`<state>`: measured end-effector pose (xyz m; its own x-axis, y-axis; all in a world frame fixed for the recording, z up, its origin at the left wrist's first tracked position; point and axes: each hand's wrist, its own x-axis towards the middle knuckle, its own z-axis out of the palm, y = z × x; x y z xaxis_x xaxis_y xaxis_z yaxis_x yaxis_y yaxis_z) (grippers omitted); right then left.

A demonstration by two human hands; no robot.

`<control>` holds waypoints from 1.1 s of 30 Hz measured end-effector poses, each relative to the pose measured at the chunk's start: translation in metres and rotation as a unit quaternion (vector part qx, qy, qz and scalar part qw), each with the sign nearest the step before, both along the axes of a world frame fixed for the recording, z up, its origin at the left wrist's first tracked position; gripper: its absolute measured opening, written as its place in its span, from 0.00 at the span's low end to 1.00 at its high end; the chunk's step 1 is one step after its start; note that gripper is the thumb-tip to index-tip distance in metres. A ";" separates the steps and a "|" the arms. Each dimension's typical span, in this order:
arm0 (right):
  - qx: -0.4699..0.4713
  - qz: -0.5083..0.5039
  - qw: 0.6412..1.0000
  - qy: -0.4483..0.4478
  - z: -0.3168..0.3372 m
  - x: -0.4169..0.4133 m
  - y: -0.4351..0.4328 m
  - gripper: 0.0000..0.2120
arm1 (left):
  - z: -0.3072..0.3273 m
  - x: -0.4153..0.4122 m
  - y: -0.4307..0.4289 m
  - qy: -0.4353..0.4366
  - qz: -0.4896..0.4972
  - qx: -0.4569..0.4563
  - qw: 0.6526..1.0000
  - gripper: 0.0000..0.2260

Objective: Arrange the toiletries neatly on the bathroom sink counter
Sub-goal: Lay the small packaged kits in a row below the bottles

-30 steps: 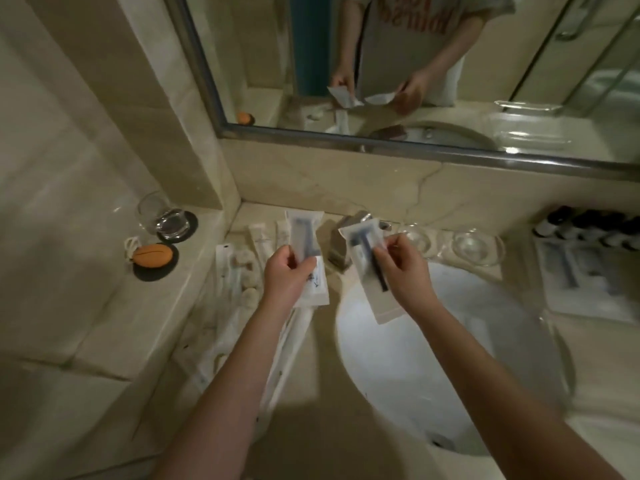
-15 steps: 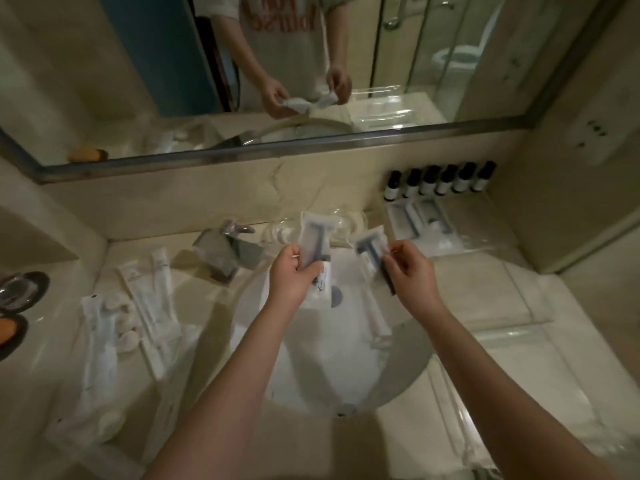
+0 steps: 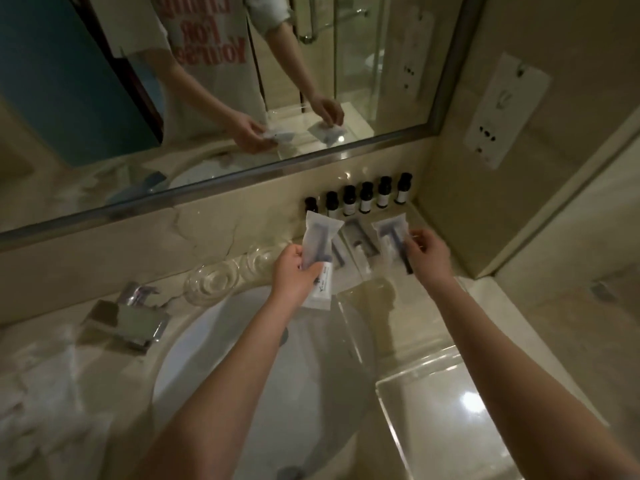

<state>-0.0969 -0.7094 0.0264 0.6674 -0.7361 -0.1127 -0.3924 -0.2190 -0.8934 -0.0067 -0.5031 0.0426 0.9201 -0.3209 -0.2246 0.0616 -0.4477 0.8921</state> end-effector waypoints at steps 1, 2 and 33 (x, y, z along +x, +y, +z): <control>0.005 -0.005 1.000 0.002 -0.001 0.006 -0.008 0.06 | 0.000 0.003 -0.005 -0.004 -0.002 0.002 1.000 0.10; 0.006 -0.007 1.000 0.005 -0.003 0.012 -0.017 0.08 | 0.000 0.007 -0.009 -0.008 -0.001 0.002 1.000 0.09; -0.327 0.179 0.919 0.129 -0.071 0.025 -0.029 0.21 | -0.017 0.025 -0.010 0.015 0.043 -0.019 0.999 0.08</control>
<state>-0.0723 -0.7381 -0.0449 0.8936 -0.4404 0.0870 -0.3701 -0.8325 -0.4123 0.0184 -0.5126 0.0260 0.9376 -0.2502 -0.2416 0.1250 -0.4060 0.9053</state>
